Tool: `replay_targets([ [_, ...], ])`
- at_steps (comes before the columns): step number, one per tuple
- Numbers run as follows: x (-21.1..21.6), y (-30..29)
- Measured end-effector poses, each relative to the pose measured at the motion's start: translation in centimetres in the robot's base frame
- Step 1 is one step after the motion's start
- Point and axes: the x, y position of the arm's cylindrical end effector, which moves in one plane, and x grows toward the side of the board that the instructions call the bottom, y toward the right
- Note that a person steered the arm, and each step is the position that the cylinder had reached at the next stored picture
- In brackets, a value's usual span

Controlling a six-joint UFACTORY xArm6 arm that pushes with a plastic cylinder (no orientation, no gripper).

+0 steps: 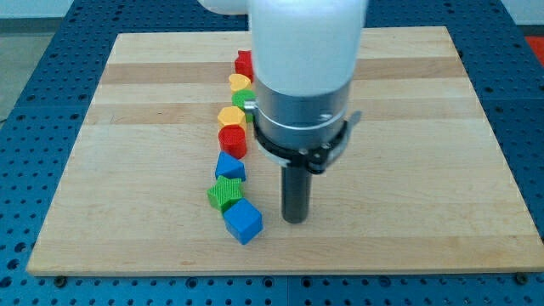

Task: Nudge the blue cube to the left

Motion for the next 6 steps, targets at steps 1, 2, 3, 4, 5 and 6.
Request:
replay_targets([
  [1, 2.4, -1.6],
  [2, 3.8, -3.6],
  [3, 5.3, -3.9],
  [4, 6.4, -5.9],
  [5, 5.7, -2.9],
  [6, 2.2, -1.1],
])
